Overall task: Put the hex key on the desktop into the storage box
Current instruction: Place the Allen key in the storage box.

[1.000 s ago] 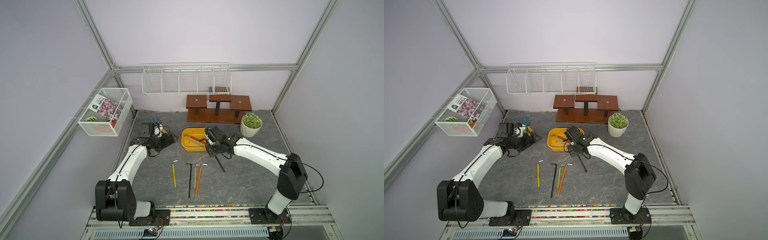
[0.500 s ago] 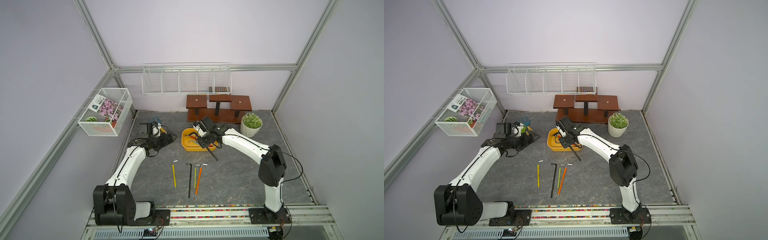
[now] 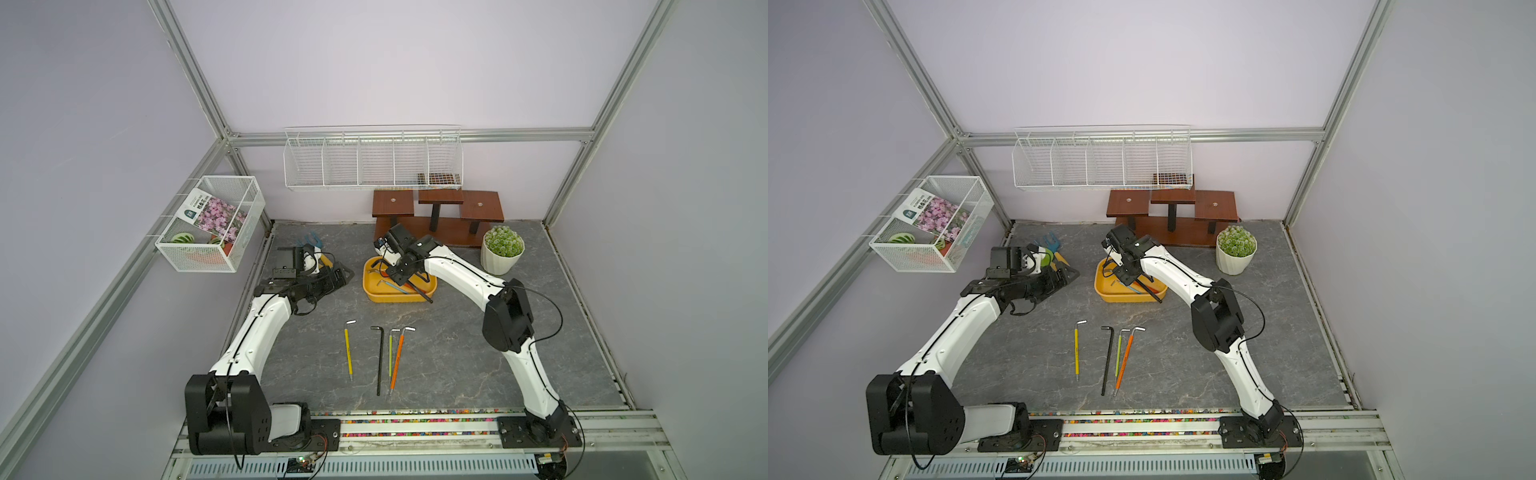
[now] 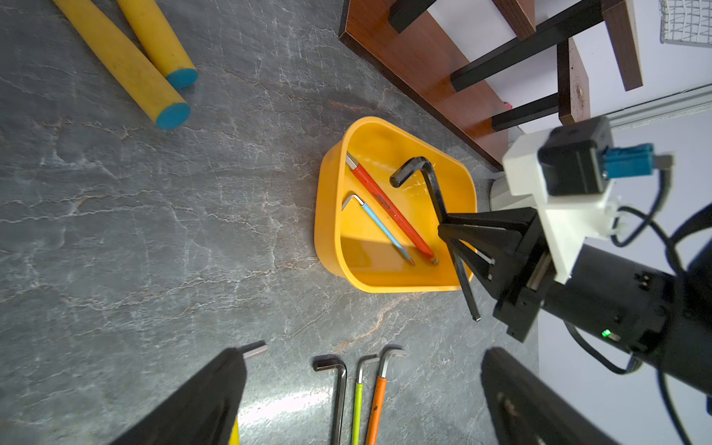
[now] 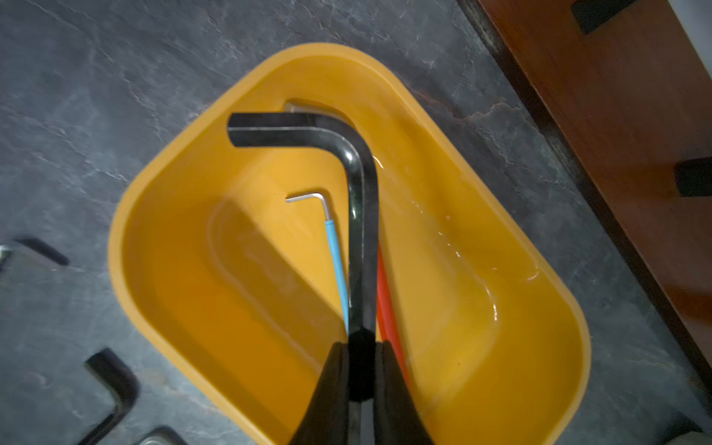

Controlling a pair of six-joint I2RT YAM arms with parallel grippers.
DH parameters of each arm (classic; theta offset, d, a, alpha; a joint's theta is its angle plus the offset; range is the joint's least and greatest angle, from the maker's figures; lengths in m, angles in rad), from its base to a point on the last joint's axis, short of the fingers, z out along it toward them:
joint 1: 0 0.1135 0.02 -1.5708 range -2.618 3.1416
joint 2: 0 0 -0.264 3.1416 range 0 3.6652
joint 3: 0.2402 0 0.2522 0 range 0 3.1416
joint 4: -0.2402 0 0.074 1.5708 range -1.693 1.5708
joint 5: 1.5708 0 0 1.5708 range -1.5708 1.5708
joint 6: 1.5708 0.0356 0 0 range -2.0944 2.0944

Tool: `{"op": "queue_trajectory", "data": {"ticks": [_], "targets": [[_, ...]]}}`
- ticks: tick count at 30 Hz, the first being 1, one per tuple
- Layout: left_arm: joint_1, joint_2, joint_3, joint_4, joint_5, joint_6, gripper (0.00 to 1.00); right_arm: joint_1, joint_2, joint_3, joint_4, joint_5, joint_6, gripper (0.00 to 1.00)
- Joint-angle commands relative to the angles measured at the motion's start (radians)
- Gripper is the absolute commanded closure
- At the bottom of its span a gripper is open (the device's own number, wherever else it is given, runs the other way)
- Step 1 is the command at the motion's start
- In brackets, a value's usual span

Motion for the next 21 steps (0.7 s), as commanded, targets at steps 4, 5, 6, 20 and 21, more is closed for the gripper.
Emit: {"op": "queue_trajectory", "data": {"ticks": [4,5,6,20,21], "targets": [[0.007,-0.005,-0.014,0.02,0.009,-0.009,0.0,-0.004,0.033,0.074,-0.025,0.056,-0.128,1.0],[0.007,-0.005,-0.015,0.021,0.011,-0.011,0.0,-0.003,0.04,0.083,-0.03,0.063,-0.138,1.0],[0.007,-0.004,-0.017,0.021,0.011,-0.013,0.0,-0.004,0.05,0.098,-0.038,0.072,-0.149,1.0],[0.007,0.013,-0.018,0.024,0.016,-0.018,0.0,-0.001,0.134,0.151,0.008,0.059,-0.156,1.0],[0.007,0.015,-0.019,0.025,0.015,-0.018,0.0,-0.002,0.138,0.15,0.007,0.054,-0.145,1.0]]}}
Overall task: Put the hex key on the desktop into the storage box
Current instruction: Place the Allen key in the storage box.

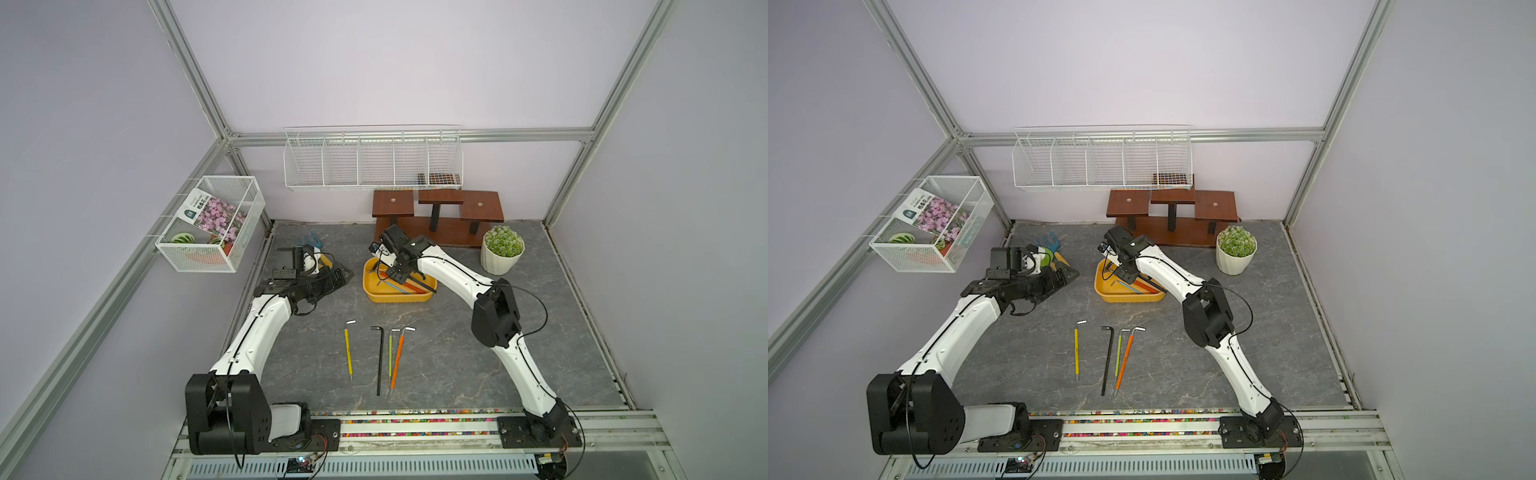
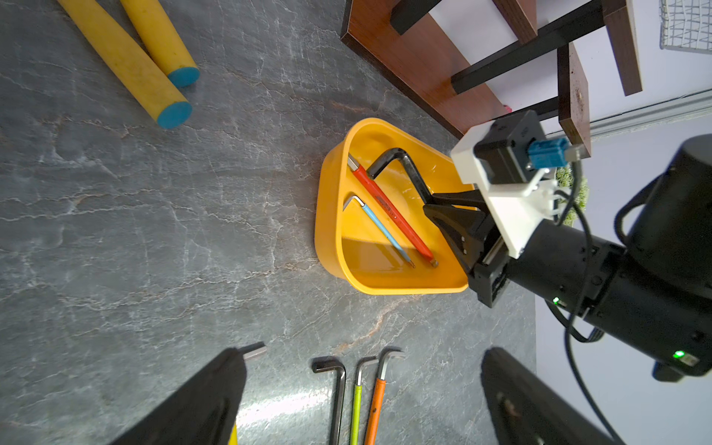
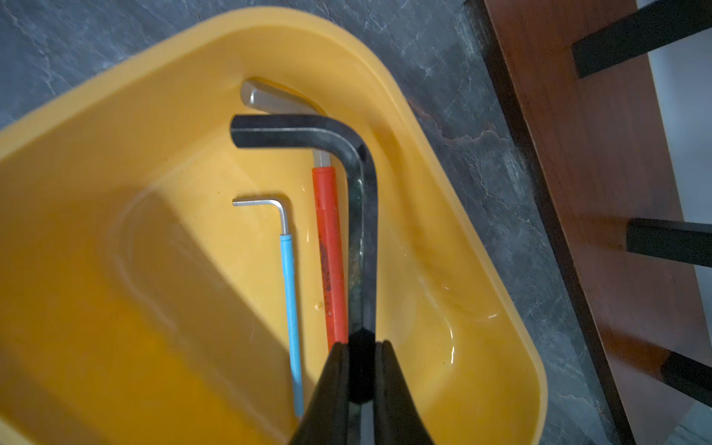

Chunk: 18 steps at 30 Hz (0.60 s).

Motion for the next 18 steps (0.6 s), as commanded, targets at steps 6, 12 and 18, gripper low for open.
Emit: {"op": "queue_trajectory", "data": {"ticks": [6,12,18], "targets": [[0.004,0.014,-0.012,0.013,0.012,-0.006,0.0,-0.001,0.013,0.013,0.024,-0.055,0.1,0.8],[0.004,0.011,-0.016,0.013,0.013,-0.007,0.0,-0.001,-0.056,-0.053,0.062,-0.091,0.15,0.59],[0.004,0.012,-0.019,0.016,0.012,-0.011,0.0,-0.001,-0.154,-0.113,0.095,-0.088,0.219,0.5]]}}
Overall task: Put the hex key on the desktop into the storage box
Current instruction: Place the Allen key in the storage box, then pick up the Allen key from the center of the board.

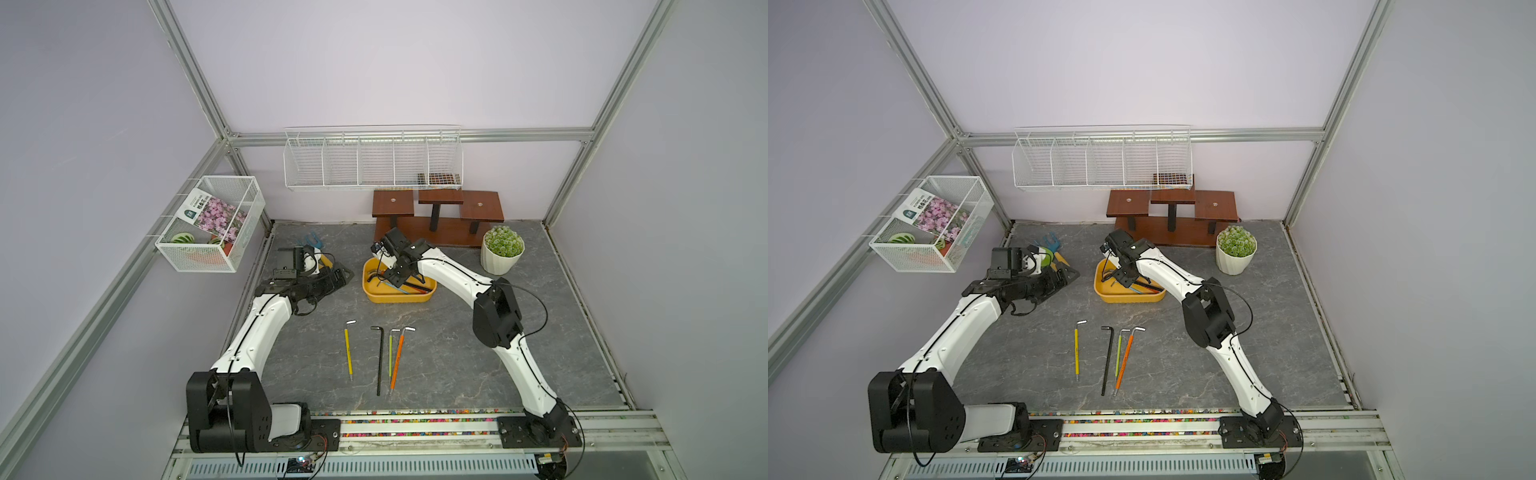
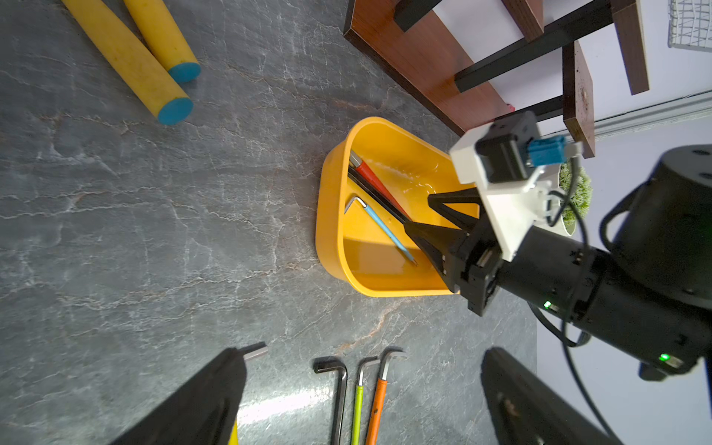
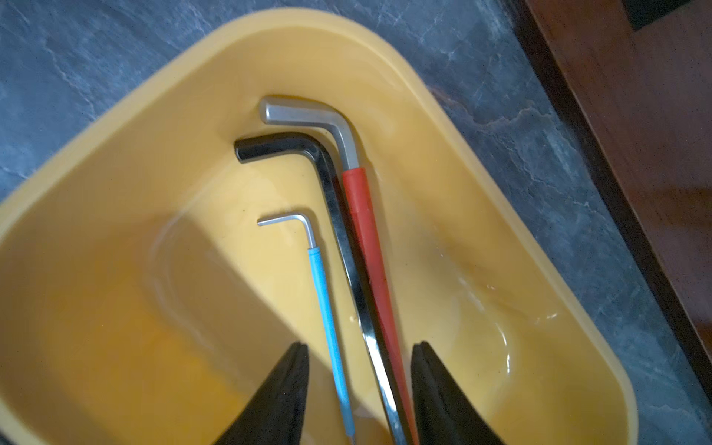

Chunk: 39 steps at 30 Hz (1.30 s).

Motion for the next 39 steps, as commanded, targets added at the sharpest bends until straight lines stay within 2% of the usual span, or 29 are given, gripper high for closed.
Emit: {"op": "queue_trajectory", "data": {"ticks": [1,5,12,14,17,20,28,32,39], "targets": [[0.004,0.007,-0.013,0.013,0.012,-0.008,0.0,0.0,-0.128,-0.036,0.04,-0.006,0.082,0.49],[0.004,0.004,-0.016,0.006,0.006,-0.006,0.0,0.001,-0.254,-0.154,0.065,0.001,0.182,0.47],[0.002,-0.002,-0.019,-0.005,-0.003,-0.002,0.0,0.005,-0.575,-0.547,0.197,-0.038,0.394,0.42],[-0.009,-0.007,-0.011,-0.024,-0.043,0.007,0.0,0.006,-0.649,-0.651,0.219,-0.058,0.486,0.42],[-0.03,-0.018,0.019,-0.086,-0.099,0.041,0.0,0.016,-0.731,-0.798,0.273,-0.117,0.586,0.41],[-0.035,-0.061,0.007,-0.115,-0.112,0.047,0.0,0.052,-0.777,-0.904,0.303,-0.122,0.66,0.4],[-0.035,-0.161,-0.095,-0.109,-0.13,0.045,0.0,0.193,-0.71,-0.966,0.271,-0.029,0.799,0.37],[-0.035,-0.163,-0.098,-0.122,-0.119,0.054,0.0,0.244,-0.617,-0.908,0.21,0.02,0.863,0.38],[-0.035,-0.198,-0.105,-0.11,-0.125,0.055,0.0,0.283,-0.502,-0.832,0.205,0.021,0.931,0.4]]}}
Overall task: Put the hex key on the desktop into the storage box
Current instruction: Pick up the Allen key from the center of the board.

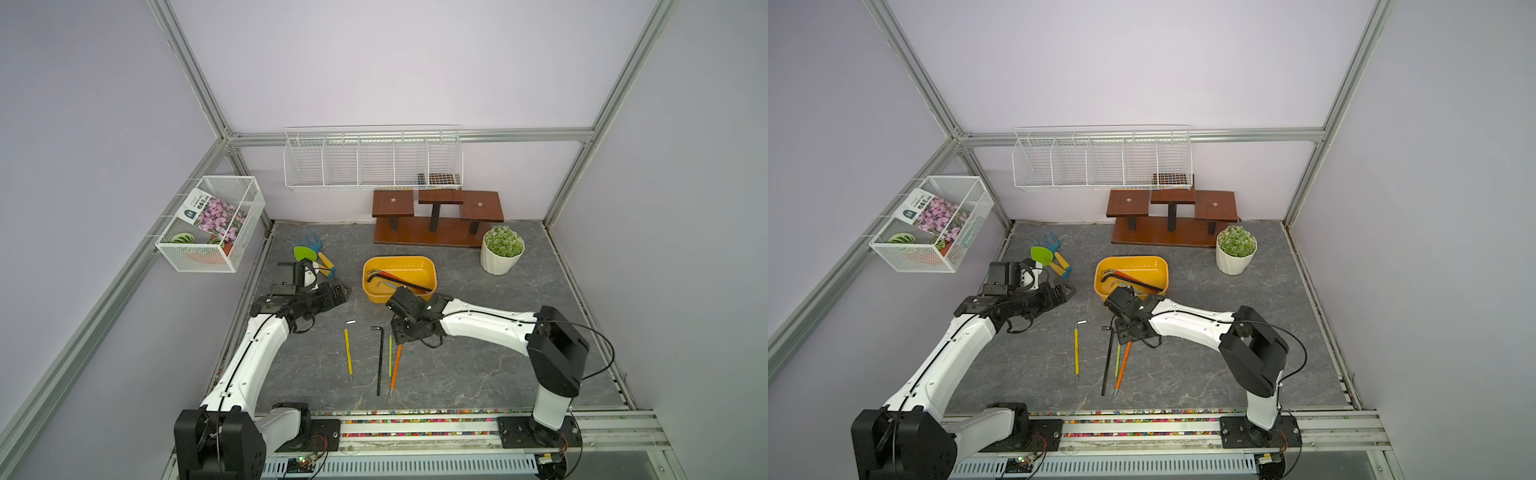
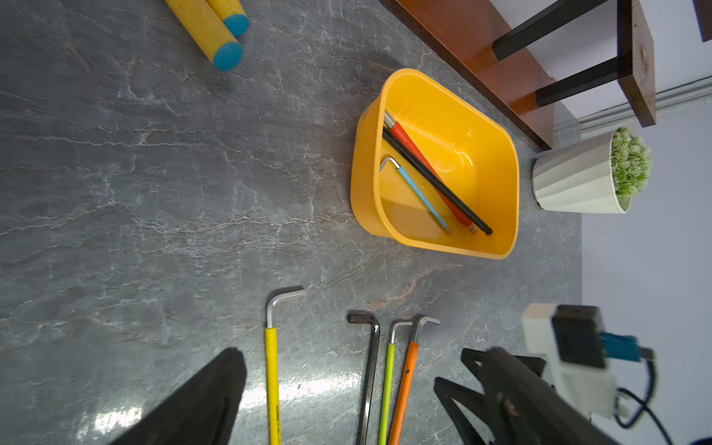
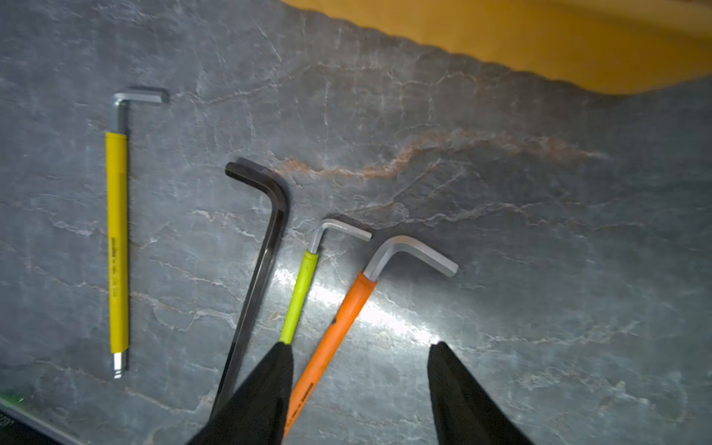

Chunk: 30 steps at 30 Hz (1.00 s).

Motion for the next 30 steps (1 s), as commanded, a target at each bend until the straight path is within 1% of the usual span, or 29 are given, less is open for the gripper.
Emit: {"op": "queue_trajectory", "data": {"ticks": [1,4,8,14,19,25,30], "targets": [[-0.002,-0.023,-0.007,0.001,-0.012,0.02,0.0,0.013,0.039,0.047,-0.047,0.036,0.066,0.41],[-0.002,-0.024,-0.002,-0.003,-0.013,0.027,0.0,0.026,0.062,0.065,-0.085,0.054,0.093,0.42],[-0.002,-0.029,-0.001,-0.003,-0.016,0.029,0.0,0.037,0.062,0.031,-0.091,0.056,0.129,0.42],[-0.002,-0.029,-0.001,0.0,-0.009,0.029,0.0,0.067,0.087,0.009,-0.05,0.018,0.16,0.42],[-0.002,-0.027,-0.002,-0.002,-0.008,0.029,0.0,0.074,0.126,0.016,-0.044,0.018,0.176,0.42],[-0.002,-0.027,-0.002,-0.002,-0.013,0.029,0.0,0.074,0.146,0.006,-0.083,0.068,0.173,0.44],[-0.002,-0.023,-0.004,-0.003,-0.015,0.029,0.0,0.071,0.138,0.005,-0.18,0.155,0.176,0.44]]}}
